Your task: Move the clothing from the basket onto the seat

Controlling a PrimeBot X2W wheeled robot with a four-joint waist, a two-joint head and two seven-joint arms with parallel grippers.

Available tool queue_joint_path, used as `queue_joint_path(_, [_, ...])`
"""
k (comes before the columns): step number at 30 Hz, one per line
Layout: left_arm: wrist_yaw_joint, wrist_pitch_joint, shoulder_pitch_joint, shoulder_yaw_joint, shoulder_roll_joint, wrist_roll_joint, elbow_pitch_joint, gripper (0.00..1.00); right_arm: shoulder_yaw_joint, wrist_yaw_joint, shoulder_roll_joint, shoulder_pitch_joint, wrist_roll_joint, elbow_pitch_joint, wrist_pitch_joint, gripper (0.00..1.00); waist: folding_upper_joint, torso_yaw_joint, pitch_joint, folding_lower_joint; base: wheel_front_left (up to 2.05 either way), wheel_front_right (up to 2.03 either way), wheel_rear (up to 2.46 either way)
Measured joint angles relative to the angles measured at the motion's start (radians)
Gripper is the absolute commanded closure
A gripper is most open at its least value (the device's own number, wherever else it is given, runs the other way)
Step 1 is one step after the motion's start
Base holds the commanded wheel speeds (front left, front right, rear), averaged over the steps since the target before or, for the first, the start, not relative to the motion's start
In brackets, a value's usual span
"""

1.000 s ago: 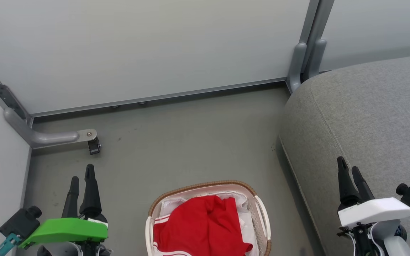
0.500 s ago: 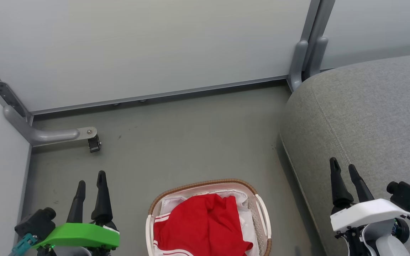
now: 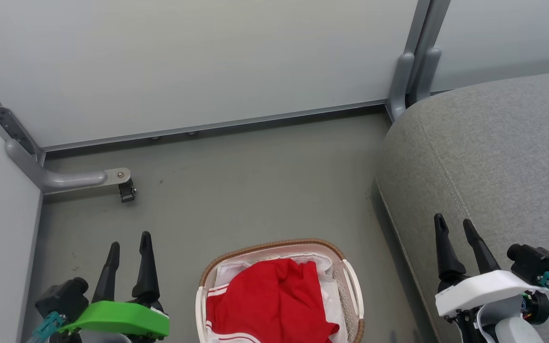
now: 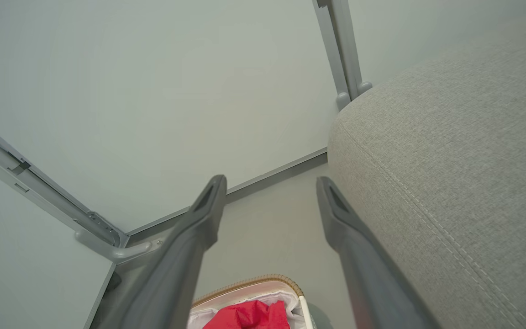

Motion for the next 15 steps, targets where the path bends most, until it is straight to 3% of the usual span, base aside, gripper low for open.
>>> queue_joint_path(15, [0.004, -0.034, 0.006, -0.015, 0.002, 0.100, 0.014, 0.00, 0.026, 0.000, -0.002, 0.010, -0.114, 0.016, -0.033, 0.00, 0.0000, 0.003, -0.001, 0.0000, 0.00, 0.00, 0.00])
